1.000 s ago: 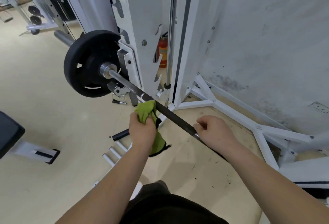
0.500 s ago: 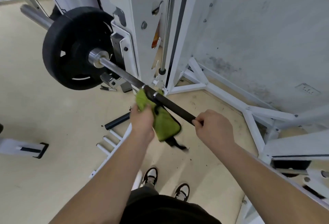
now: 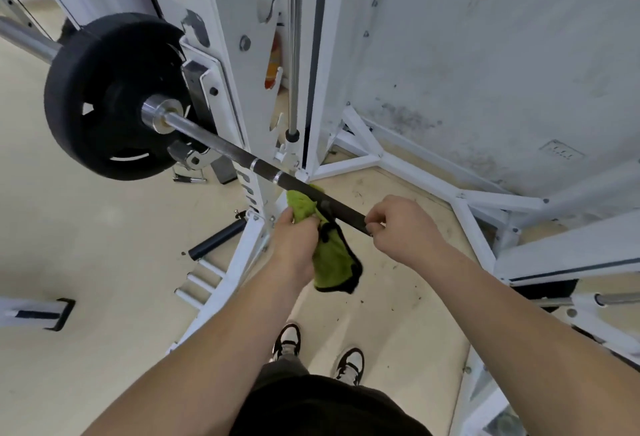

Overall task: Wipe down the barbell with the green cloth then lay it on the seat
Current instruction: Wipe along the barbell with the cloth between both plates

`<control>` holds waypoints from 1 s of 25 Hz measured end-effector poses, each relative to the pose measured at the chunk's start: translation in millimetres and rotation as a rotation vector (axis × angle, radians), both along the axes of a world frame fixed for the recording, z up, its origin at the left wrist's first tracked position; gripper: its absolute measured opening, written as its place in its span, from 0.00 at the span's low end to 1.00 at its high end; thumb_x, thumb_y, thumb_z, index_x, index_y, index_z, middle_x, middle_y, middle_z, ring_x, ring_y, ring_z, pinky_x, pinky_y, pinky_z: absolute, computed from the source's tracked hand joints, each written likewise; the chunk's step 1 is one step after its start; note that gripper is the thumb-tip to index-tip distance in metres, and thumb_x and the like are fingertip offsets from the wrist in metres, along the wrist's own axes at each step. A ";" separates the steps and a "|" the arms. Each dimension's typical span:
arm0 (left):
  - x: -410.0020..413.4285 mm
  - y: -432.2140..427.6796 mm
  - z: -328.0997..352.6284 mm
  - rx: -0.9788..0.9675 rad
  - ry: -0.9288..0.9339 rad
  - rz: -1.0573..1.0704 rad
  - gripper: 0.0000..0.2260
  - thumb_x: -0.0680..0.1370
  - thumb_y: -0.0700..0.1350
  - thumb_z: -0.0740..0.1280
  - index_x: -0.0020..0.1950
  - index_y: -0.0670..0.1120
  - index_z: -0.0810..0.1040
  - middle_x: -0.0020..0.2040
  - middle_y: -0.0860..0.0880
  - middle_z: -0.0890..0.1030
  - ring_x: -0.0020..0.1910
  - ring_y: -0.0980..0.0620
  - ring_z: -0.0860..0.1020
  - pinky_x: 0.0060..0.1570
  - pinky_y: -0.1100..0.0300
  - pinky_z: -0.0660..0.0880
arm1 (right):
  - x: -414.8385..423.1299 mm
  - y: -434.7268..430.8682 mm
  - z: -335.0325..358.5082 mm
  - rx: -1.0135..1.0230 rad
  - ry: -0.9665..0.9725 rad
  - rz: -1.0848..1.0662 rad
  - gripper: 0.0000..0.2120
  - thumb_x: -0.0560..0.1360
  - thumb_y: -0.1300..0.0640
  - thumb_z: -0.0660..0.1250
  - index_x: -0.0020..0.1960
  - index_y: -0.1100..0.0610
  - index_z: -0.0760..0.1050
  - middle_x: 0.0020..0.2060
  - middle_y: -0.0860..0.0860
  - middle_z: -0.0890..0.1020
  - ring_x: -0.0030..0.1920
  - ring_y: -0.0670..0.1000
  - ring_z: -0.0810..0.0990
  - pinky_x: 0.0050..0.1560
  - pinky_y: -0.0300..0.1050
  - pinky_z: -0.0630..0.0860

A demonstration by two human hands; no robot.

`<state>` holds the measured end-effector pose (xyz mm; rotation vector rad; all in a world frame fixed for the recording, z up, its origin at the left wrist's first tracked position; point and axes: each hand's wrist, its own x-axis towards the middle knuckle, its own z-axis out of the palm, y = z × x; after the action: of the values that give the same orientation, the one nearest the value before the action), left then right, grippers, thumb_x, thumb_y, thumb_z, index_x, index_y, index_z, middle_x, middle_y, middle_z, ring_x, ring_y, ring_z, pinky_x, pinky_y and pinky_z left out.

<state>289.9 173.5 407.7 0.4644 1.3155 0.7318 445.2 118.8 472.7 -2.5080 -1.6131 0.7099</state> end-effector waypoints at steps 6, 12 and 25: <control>31.5 -49.7 14.6 -0.060 -0.115 -0.254 0.14 0.79 0.29 0.61 0.57 0.41 0.81 0.55 0.36 0.85 0.47 0.41 0.86 0.47 0.49 0.84 | 14.1 -29.5 -3.6 0.105 0.069 -0.047 0.10 0.80 0.55 0.66 0.57 0.50 0.83 0.54 0.48 0.79 0.56 0.53 0.78 0.55 0.54 0.78; 33.2 -43.5 21.7 -0.132 -0.128 -0.003 0.16 0.81 0.31 0.58 0.61 0.46 0.79 0.47 0.42 0.86 0.41 0.43 0.84 0.36 0.53 0.82 | 22.6 -42.9 -10.0 0.177 0.125 -0.129 0.12 0.80 0.55 0.66 0.61 0.51 0.83 0.56 0.47 0.81 0.58 0.51 0.78 0.59 0.53 0.77; -15.0 80.3 33.6 0.904 1.300 -0.911 0.12 0.77 0.44 0.62 0.59 0.52 0.78 0.48 0.48 0.82 0.52 0.43 0.69 0.50 0.51 0.69 | 17.2 -30.8 -9.3 0.193 0.174 -0.223 0.22 0.84 0.49 0.52 0.34 0.56 0.67 0.31 0.51 0.72 0.31 0.51 0.70 0.32 0.47 0.67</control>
<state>274.9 253.8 441.3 2.3700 1.5776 0.1059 462.3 88.0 463.4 -2.3652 -1.2571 0.6866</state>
